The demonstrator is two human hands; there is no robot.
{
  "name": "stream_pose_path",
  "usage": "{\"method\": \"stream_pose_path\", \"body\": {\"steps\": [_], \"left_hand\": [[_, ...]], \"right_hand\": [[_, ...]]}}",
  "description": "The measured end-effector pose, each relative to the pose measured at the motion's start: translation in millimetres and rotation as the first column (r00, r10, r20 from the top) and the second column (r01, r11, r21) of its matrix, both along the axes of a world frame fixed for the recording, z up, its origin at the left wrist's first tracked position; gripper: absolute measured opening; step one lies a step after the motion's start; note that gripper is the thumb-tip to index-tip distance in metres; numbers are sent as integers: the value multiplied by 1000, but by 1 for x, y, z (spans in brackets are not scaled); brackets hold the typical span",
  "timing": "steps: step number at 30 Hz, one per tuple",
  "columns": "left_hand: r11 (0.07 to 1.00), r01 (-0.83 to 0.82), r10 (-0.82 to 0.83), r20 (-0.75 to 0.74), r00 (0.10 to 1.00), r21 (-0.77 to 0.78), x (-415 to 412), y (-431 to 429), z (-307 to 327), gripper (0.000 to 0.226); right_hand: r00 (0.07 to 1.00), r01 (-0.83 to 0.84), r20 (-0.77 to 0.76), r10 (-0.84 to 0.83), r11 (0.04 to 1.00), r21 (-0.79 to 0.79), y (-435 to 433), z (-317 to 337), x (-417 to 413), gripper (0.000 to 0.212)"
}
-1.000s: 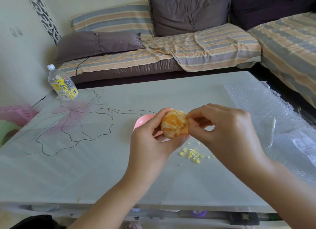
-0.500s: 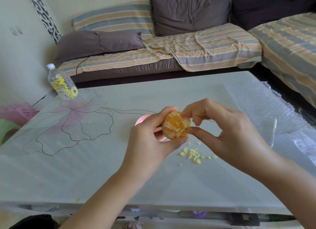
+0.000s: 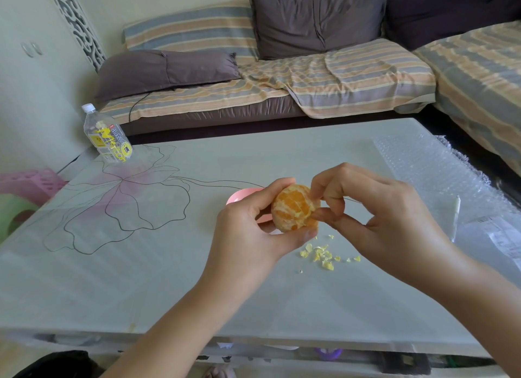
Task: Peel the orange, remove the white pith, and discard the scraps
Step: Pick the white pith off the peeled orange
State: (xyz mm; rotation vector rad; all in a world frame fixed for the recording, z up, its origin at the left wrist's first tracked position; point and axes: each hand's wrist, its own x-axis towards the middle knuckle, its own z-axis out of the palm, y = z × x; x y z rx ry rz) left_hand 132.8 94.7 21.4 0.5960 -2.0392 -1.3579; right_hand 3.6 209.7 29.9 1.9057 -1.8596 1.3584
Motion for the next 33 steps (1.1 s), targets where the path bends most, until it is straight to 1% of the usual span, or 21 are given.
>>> {"method": "stream_pose_path", "body": {"steps": [2, 6, 10, 14, 19, 24, 29, 33], "left_hand": [[1000, 7, -7, -8, 1000, 2, 0, 1, 0, 56], [1000, 19, -18, -23, 1000, 22, -2, 2, -2, 56], [1000, 25, -25, -49, 998, 16, -4, 1, -4, 57], [999, 43, -43, -98, 994, -2, -4, 1, -3, 58], [999, 3, -10, -167, 986, -43, -5, 3, -6, 62], [993, -17, -7, -207, 978, -116, -4, 2, -8, 59], [995, -21, 1, -214, 977, -93, -4, 3, -11, 62], [997, -9, -7, -217, 976, -71, -5, 4, -11, 64]], "right_hand": [[1000, 0, 4, 0, 1000, 2, 1, -1, -1, 34], [1000, 5, 20, -5, 1000, -27, 2, -2, -2, 33], [999, 44, 24, -42, 997, -70, 2, -3, -1, 27], [995, 82, 74, -74, 991, -106, 2, -3, 4, 19], [991, 110, 95, -96, 982, -151, 2, -3, 8, 24], [992, 110, 73, -99, 978, -177, 1, -1, 9, 27], [991, 131, 49, -124, 974, -183, 2, -1, 8, 30], [990, 127, 75, -115, 975, -183, 4, -2, 7, 32]]}}
